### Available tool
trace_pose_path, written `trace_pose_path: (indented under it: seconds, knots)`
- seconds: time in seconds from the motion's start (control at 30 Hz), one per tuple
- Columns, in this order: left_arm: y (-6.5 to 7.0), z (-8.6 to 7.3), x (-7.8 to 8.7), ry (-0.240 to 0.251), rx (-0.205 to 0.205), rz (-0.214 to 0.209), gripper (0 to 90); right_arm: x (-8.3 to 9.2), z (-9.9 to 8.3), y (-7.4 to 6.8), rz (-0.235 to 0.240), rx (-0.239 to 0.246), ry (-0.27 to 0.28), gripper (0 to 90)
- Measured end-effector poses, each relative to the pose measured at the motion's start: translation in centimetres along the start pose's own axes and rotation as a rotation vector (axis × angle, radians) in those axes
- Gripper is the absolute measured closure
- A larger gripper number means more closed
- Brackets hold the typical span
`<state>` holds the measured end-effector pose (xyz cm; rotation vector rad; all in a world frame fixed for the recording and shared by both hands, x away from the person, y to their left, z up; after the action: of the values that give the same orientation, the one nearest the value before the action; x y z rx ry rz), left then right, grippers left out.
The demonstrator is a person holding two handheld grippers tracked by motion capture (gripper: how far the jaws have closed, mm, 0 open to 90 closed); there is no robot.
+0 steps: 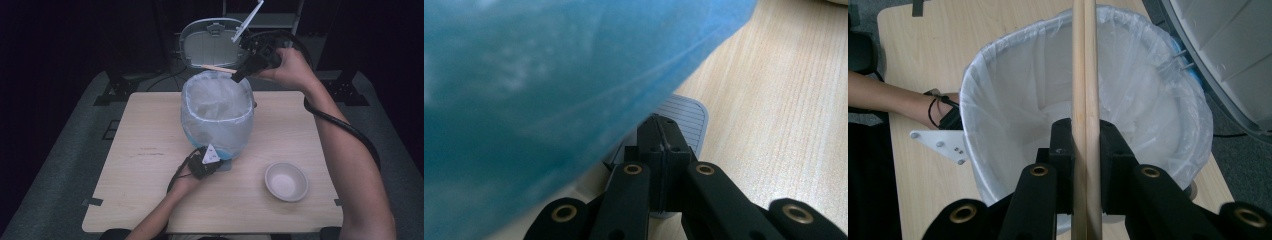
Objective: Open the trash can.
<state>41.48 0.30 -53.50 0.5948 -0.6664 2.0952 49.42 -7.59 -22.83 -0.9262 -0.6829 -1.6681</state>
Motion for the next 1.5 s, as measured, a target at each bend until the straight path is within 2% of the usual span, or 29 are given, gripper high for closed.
trace_pose_path:
  seconds: [0.5, 1.13, 1.33, 1.37, 1.4, 1.5]
  knots:
    - [0.0, 0.0, 0.0, 0.001, -0.005, 0.003, 90.0, -1.5, 1.0, 0.1, 0.011, 0.012, 0.007, 78.8]
    - [0.0, 0.0, 0.0, -0.001, -0.007, 0.003, 90.0, -4.2, 1.2, 0.2, 0.022, 0.01, -0.055, 78.8]
    - [0.0, 0.0, 0.0, -0.004, -0.008, 0.004, 90.0, -4.6, 1.4, 0.2, 0.02, 0.009, -0.054, 78.5]
    - [0.0, 0.0, 0.0, -0.004, -0.009, 0.005, 90.0, -4.7, 1.5, 0.3, 0.019, 0.012, -0.05, 76.6]
    - [0.0, 0.0, 0.0, -0.003, -0.009, 0.006, 90.0, -4.7, 1.5, 0.4, 0.009, 0.009, -0.045, 67.4]
    - [0.0, 0.0, 0.0, -0.001, -0.007, 0.005, 90.0, -4.8, 1.4, 0.5, 0.006, 0.002, -0.048, 66.3]
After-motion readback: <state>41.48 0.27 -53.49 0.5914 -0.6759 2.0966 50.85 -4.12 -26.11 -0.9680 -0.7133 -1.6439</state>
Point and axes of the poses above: each handheld gripper's, and its own axes: x roughly backward along the jaws, z roughly out of its top, y roughly to its right, the point moved 10 cm from there along -x, roughly forward along the jaws, and after that the axes turned 5 degrees about z, right-handed, at the moved point
